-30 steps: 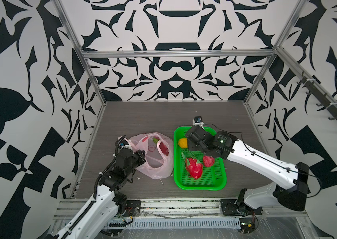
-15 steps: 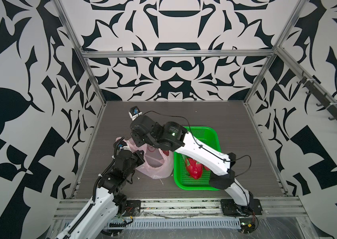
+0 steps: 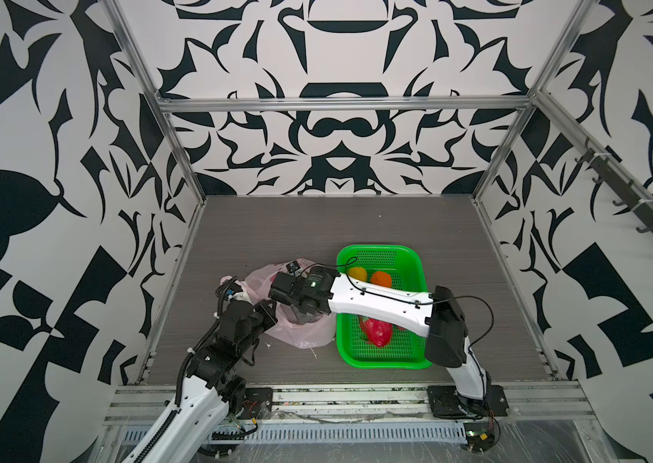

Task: Untie the knot of the plastic bag and take out the fruit
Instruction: Pick up the fruit from the plastic bag.

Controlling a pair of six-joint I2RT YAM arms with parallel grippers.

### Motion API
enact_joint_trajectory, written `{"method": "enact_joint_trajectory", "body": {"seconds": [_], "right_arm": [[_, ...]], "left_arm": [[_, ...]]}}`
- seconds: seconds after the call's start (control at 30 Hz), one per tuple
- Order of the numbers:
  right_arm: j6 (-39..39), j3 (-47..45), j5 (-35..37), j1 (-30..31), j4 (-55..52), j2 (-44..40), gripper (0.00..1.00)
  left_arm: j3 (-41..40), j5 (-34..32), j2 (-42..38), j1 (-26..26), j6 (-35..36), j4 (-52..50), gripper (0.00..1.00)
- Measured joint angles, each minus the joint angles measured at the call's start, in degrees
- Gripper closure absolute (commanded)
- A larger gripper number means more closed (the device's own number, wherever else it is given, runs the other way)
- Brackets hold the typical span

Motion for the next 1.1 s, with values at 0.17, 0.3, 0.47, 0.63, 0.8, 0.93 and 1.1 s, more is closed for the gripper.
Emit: {"method": "enact_joint_trajectory", "body": {"seconds": [0.17,0.3,0.47,0.63,0.8,0.93,1.1], "right_arm": [[2.7,-2.6,-0.6,0.5,-1.0,-0.5,0.70],[3.0,-3.3,-0.4,0.5,-1.2,-0.5,0.61],[0.3,2.3,0.2,-0.4,-1.4,2.6,0.51],[-3.2,13.0,0.8,-2.9,-2.3,10.1,0.42],[-5.7,17.0,1.3,-5.4,-4.2,14.3,0.37],[-7.3,18.0,2.4,-7.0,-5.7,15.1,0.34],[-9.3,18.9,3.8,-7.8,-6.5,15.1,0.27]], "left_arm": [[-1.7,3.0,-1.5,0.0,-1.8,-0.3,1.00],[-2.9,5.2,-3.4,-0.1,-2.9,-1.1,1.00],[-2.9,6.9,-2.8,-0.1,-3.0,-0.9,1.00],[-2.8,8.3,-0.1,-0.3,-2.4,0.2,1.00],[-2.3,8.7,1.9,-0.3,-1.1,1.4,1.00],[-1.2,8.9,4.1,-0.3,-0.4,3.1,1.00],[-0.2,9.2,7.1,-0.3,0.2,5.7,1.00]]}}
